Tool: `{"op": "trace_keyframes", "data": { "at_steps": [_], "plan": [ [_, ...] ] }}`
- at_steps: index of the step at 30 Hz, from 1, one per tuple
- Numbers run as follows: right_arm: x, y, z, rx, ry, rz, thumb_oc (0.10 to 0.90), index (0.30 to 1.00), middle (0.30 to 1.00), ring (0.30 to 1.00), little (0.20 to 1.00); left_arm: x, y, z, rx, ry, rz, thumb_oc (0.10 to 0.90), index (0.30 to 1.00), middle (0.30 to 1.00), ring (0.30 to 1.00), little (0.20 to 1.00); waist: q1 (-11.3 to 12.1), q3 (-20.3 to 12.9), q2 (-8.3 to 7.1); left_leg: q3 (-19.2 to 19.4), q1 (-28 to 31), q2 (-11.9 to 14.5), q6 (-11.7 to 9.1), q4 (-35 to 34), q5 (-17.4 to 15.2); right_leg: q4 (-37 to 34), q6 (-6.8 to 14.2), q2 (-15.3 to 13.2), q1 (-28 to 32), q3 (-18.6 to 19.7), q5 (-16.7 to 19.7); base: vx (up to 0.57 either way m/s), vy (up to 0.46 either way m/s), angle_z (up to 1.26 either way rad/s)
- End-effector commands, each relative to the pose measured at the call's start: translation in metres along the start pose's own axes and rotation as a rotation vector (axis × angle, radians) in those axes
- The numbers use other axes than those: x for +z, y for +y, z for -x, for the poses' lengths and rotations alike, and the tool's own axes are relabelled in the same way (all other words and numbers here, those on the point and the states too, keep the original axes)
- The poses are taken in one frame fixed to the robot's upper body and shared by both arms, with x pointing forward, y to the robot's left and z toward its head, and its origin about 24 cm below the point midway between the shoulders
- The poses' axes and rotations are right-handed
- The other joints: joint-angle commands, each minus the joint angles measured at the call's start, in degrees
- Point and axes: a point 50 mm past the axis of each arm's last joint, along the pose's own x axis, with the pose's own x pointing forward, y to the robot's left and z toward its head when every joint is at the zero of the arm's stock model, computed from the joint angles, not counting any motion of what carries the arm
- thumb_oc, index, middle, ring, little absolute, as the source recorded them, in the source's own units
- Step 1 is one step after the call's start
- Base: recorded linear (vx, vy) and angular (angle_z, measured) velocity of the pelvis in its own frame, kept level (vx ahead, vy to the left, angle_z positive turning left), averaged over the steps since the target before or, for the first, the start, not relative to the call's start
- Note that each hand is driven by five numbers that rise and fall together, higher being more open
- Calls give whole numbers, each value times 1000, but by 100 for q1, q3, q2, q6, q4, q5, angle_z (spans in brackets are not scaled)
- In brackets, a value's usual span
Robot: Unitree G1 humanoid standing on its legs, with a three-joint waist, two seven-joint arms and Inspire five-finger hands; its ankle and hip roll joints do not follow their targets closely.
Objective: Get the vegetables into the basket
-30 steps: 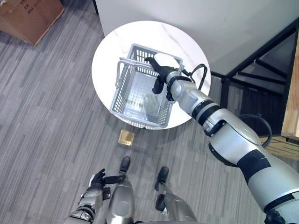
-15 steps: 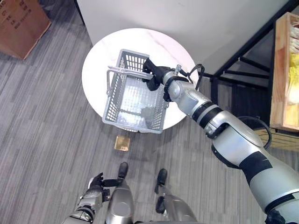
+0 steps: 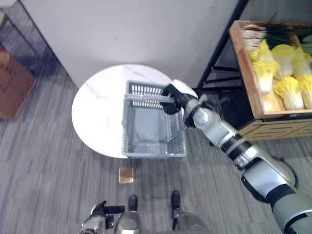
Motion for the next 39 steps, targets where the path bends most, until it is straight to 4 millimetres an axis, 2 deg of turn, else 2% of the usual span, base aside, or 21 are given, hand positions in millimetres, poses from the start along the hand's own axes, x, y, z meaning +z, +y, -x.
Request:
{"op": "trace_keyframes", "data": {
  "at_steps": [1, 6, 8, 10, 16, 17, 18, 20, 21, 22, 24, 26, 27, 28, 39],
  "plan": [
    [61, -67, -1, -225, -258, 26, 400, 300, 300, 300, 300, -19, 12, 0, 34, 68, -143, 900, 1000, 1000, 1000, 1000, -147, -302, -292, 112, -50, -117, -22, 120, -108, 613, 369, -175, 358, 226, -907, 0, -37, -4],
    [30, -58, 21, -225, -217, 63, 400, 300, 300, 300, 300, -28, 3, 2, 3, 83, -183, 900, 1000, 1000, 1000, 1000, -293, -418, -192, 160, 105, -65, -34, 181, -148, 673, 332, -113, 462, 277, -961, 16, -53, -4],
    [9, -52, 32, -229, -166, 55, 400, 300, 300, 300, 300, -36, -1, 3, -13, 102, -202, 900, 1000, 1000, 1000, 1000, -362, -473, -140, 168, 152, -38, -37, 209, -155, 687, 312, -78, 507, 274, -996, -1, -59, -9],
    [8, -52, 33, -229, -162, 54, 400, 300, 300, 300, 300, -36, -1, 3, -13, 103, -206, 900, 1000, 1000, 1000, 1000, -348, -485, -143, 162, 154, -37, -38, 209, -157, 687, 310, -77, 513, 268, -999, -8, -23, -9],
    [-56, -30, 60, -227, 53, -22, 400, 300, 300, 300, 300, -50, -4, 5, -28, 145, -250, 900, 1000, 1000, 1000, 1000, -462, -520, -55, 194, 181, 2, -68, 220, -119, 552, 287, -24, 577, 283, -947, -21, -41, 3],
    [-56, -30, 60, -227, 54, -22, 400, 300, 300, 300, 300, -50, -4, 5, -28, 145, -251, 900, 1000, 1000, 1000, 1000, -457, -522, -55, 195, 183, 2, -68, 220, -120, 549, 286, -23, 580, 283, -946, -7, -22, -4],
    [-65, -26, 64, -228, 88, -35, 400, 300, 300, 300, 300, -50, -4, 5, -28, 143, -248, 900, 1000, 1000, 1000, 1000, -471, -515, -41, 204, 190, 7, -72, 222, -116, 541, 285, -21, 584, 278, -942, 0, 0, 0],
    [-90, -8, 76, -220, 195, -91, 400, 300, 300, 300, 300, -48, -8, 6, -43, 128, -246, 900, 1000, 1000, 1000, 1000, -514, -495, 3, 208, 208, 10, -71, 208, -106, 525, 281, -9, 603, 275, -939, 0, 0, 0],
    [-91, -8, 76, -220, 196, -91, 400, 300, 300, 300, 300, -48, -8, 6, -43, 129, -247, 900, 1000, 1000, 1000, 1000, -509, -499, 0, 207, 210, 10, -72, 206, -105, 525, 281, -9, 605, 274, -940, 0, 0, 0],
    [-102, 2, 81, -210, 250, -100, 400, 300, 300, 300, 300, -47, -10, 6, -48, 121, -250, 900, 1000, 1000, 1000, 1000, -521, -487, 18, 200, 210, 4, -70, 202, -102, 523, 278, -12, 613, 276, -943, 0, 0, 0],
    [-112, 7, 87, -191, 292, -57, 400, 300, 300, 300, 300, -45, -12, 6, -57, 109, -263, 900, 1000, 1000, 1000, 1000, -541, -476, 44, 190, 213, -5, -69, 191, -102, 519, 277, -11, 624, 269, -951, 0, 0, 0],
    [-126, 21, 95, -171, 359, -86, 400, 300, 300, 300, 300, -43, -15, 6, -63, 100, -270, 900, 1000, 1000, 1000, 1000, -574, -460, 71, 184, 221, -10, -67, 178, -106, 520, 277, -14, 631, 254, -956, 0, 0, 0],
    [-126, 21, 95, -171, 359, -86, 400, 300, 300, 300, 300, -43, -14, 6, -63, 100, -271, 900, 1000, 1000, 1000, 1000, -574, -461, 69, 182, 224, -11, -67, 177, -106, 519, 277, -14, 634, 252, -957, 0, 0, 0],
    [-139, 35, 103, -160, 422, -120, 400, 300, 300, 300, 300, -40, -17, 6, -71, 83, -275, 900, 1000, 1000, 1000, 1000, -598, -446, 96, 179, 233, -20, -59, 176, -117, 517, 280, -16, 640, 247, -964, 0, 0, 0],
    [-186, 104, 144, -42, 725, -186, 400, 300, 300, 300, 300, -36, -19, 5, -70, 57, -322, 900, 1000, 1000, 1000, 1000, -665, -447, 124, 156, 296, -69, -36, 134, -160, 489, 300, -56, 695, 239, -959, 2, 3, -1]
  ]
}}
